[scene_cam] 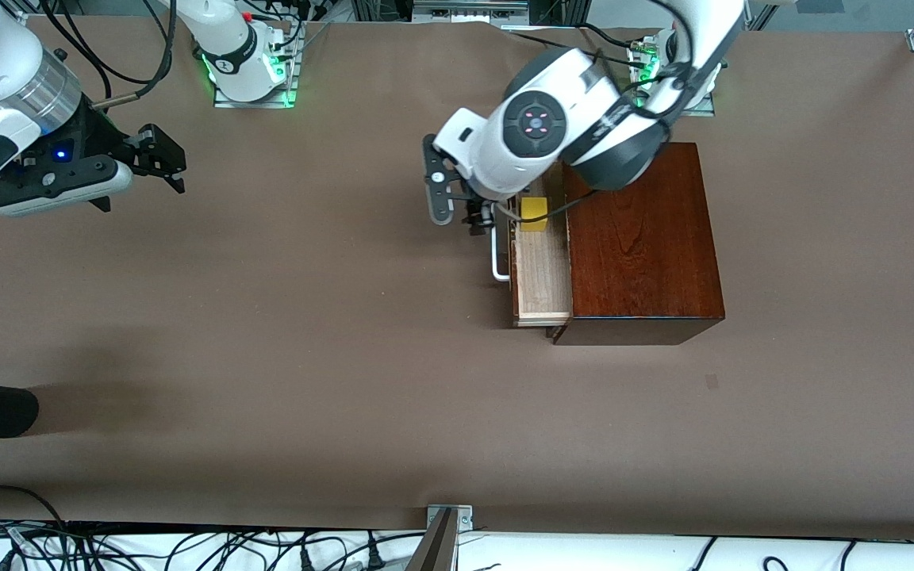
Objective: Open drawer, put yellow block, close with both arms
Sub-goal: 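Move the left gripper to the drawer front while the right gripper withdraws, then push the drawer shut into the box with the left gripper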
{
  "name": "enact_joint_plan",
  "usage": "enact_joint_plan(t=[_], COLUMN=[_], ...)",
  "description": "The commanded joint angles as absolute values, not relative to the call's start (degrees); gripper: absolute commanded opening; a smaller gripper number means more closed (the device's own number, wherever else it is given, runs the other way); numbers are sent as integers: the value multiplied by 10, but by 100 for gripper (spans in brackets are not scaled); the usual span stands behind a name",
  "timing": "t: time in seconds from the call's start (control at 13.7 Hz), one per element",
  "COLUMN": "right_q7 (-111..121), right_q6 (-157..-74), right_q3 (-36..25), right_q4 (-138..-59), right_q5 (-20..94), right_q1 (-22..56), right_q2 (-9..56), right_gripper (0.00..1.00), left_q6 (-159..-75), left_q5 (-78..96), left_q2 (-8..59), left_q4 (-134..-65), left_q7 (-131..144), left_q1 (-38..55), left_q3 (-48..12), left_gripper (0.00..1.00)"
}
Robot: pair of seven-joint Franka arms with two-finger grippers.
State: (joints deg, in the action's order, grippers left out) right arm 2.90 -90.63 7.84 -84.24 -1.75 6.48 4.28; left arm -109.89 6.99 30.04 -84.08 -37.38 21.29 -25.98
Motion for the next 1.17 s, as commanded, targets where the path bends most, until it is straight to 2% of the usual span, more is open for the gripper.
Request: enact_joint_plan(t=[0.0, 0.29, 0.44, 0.66, 1.1], right_q7=[27, 27, 27, 27, 27], right_q6=[-909, -909, -910, -909, -916], right_q3=[76, 77, 76, 76, 76], right_q4=[-842, -842, -842, -842, -842], right_q5=[-16, -15, -14, -14, -14], right_q1=[65, 65, 64, 64, 63], right_q2=[40, 40, 40, 40, 40], right_gripper=[100, 100, 100, 100, 100], left_q6=[-1140, -1184, -1175, -1087, -983], left_q5=[33, -24, -41, -89, -181], left_q2=[343, 380, 379, 376, 374], left_q4=[-817, -817, -823, -824, -824], left_q7=[-390, -389, -386, -387, -388], left_q1=[231, 252, 255, 244, 228], left_q3=[-260, -259, -258, -251, -247], left_gripper=[100, 100, 100, 100, 100])
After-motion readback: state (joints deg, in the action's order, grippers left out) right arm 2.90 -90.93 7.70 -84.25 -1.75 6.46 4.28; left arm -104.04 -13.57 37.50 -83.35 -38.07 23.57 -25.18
